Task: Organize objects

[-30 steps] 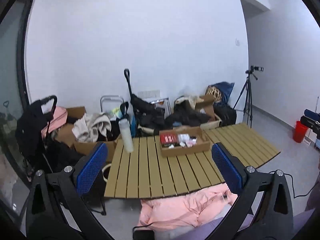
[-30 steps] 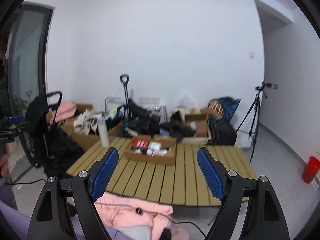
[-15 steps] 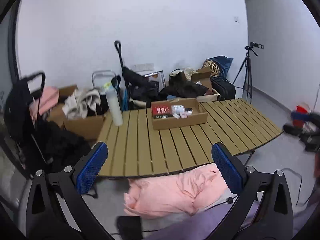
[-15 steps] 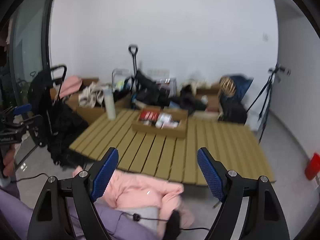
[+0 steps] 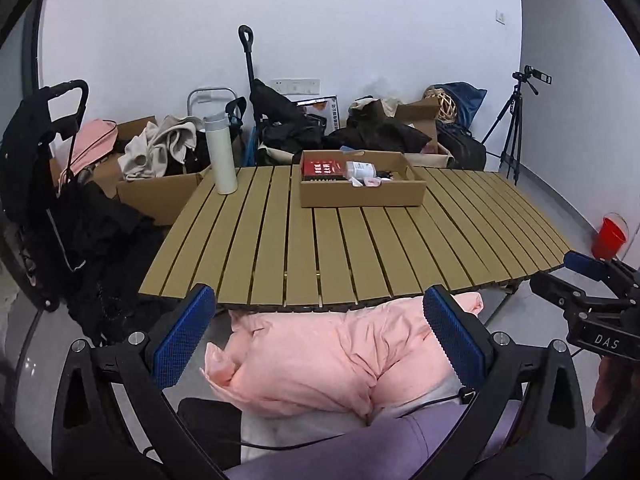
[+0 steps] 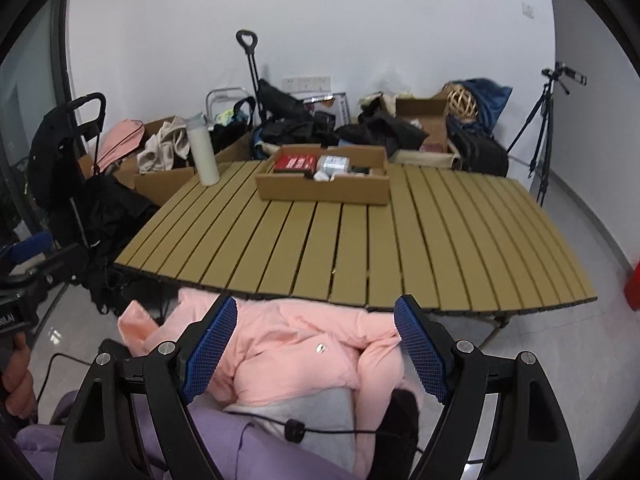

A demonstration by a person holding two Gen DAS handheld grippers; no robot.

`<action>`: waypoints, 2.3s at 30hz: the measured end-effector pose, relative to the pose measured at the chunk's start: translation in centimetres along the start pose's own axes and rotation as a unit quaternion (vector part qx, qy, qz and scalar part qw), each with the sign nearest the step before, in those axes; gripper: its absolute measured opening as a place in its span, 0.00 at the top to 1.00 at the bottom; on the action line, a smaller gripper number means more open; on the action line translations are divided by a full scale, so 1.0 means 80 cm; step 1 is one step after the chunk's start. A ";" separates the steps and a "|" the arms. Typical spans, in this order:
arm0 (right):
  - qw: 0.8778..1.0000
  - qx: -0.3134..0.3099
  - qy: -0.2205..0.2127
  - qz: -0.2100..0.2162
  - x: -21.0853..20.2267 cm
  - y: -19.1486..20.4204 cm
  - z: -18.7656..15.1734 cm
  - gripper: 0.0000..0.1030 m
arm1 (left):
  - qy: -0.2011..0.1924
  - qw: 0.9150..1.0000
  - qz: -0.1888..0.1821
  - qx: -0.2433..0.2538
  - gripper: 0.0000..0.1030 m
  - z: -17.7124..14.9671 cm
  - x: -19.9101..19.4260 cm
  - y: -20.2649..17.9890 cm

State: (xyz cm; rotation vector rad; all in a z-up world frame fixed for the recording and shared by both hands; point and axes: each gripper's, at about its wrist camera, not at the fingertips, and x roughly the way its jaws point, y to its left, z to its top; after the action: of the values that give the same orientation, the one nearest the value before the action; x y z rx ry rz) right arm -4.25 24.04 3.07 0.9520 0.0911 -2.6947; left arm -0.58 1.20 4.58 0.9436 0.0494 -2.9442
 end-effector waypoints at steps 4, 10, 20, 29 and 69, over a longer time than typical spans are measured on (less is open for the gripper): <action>1.000 0.002 -0.007 0.006 -0.005 0.003 0.004 0.18 | 0.000 1.000 0.004 0.000 0.00 0.001 -0.001 0.000; 1.000 -0.001 -0.016 0.000 -0.010 0.004 0.005 0.18 | 0.000 1.000 0.007 0.000 0.00 0.003 0.000 -0.001; 1.000 0.000 -0.010 -0.001 -0.004 0.005 0.005 0.18 | 0.004 1.000 0.007 -0.001 0.00 0.006 0.002 0.000; 1.000 0.003 -0.004 0.001 -0.001 0.004 0.005 0.18 | 0.008 1.000 0.004 0.002 0.00 0.007 0.004 0.001; 1.000 0.011 0.002 -0.007 0.005 -0.002 -0.001 0.18 | -0.017 1.000 -0.003 0.001 0.00 -0.001 0.002 0.009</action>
State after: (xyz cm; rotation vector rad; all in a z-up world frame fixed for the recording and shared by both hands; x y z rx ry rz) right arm -4.53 24.13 2.78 0.9660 0.0699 -2.7122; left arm -0.63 0.51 4.44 0.8965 0.0474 -2.9653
